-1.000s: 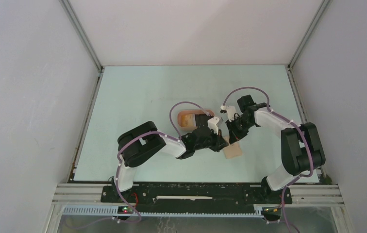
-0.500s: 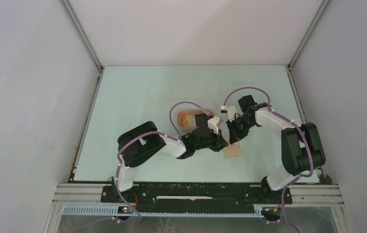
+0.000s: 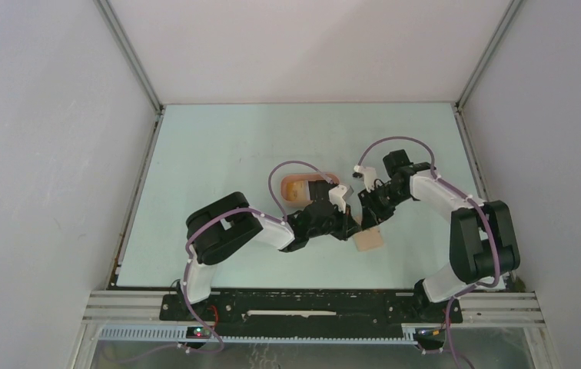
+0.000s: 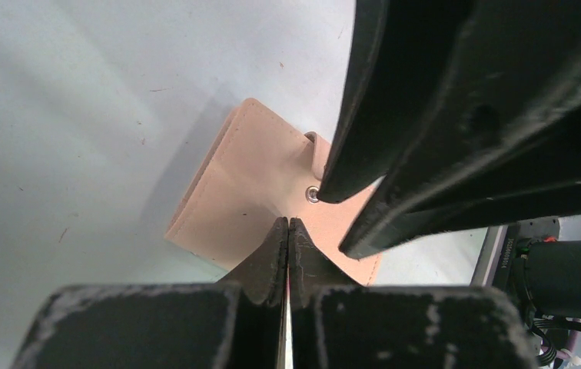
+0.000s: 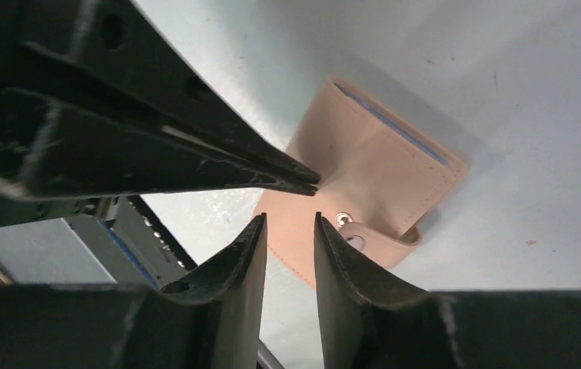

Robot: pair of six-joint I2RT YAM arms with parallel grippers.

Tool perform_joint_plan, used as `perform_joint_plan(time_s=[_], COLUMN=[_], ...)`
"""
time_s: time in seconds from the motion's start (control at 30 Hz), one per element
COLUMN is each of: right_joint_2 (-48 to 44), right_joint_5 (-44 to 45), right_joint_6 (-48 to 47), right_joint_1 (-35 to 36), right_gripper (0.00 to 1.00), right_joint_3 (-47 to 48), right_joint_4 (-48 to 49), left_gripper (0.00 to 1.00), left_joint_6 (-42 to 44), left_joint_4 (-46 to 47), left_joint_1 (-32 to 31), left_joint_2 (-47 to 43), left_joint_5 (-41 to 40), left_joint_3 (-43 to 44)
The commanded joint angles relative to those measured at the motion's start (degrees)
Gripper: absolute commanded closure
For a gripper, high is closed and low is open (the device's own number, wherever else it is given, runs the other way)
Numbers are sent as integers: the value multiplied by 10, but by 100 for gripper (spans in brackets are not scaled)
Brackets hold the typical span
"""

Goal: Put the credit cards into the card holder
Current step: Close the card holder at the center of the board.

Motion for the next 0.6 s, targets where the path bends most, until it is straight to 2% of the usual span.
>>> perform_joint_plan(time_s=[0.0,0.1,0.3,0.33,0.5,0.57], right_joint_2=[-50,-88,-164,-175,-224,-228], right_joint_5=[-53,-67,-66,-67,-112,-113], right_joint_6=[-14,-36,-157,-191,-497,-587], right_joint_1=[-10,-29,-63,-67,-93,-94], right_gripper=[59,55,55,55,54,52], right_joint_3=[20,20,20,19,-26,-41], right_joint_4=[-12,-19,-43,-49,-100,-109], left_gripper=[99,99,99,99,99,99], left_joint_6=[14,14,14,14,14,14], left_joint_4=[-18,-17,-18,-18,-18,-18], left_joint_1=[3,3,3,2,2,2], left_joint_2=[-4,-4,-3,-3,-3,-2], left_joint_5=[-4,-4,0,0,0,1], left_joint_3=[-5,-5,-3,-2,-1,-1])
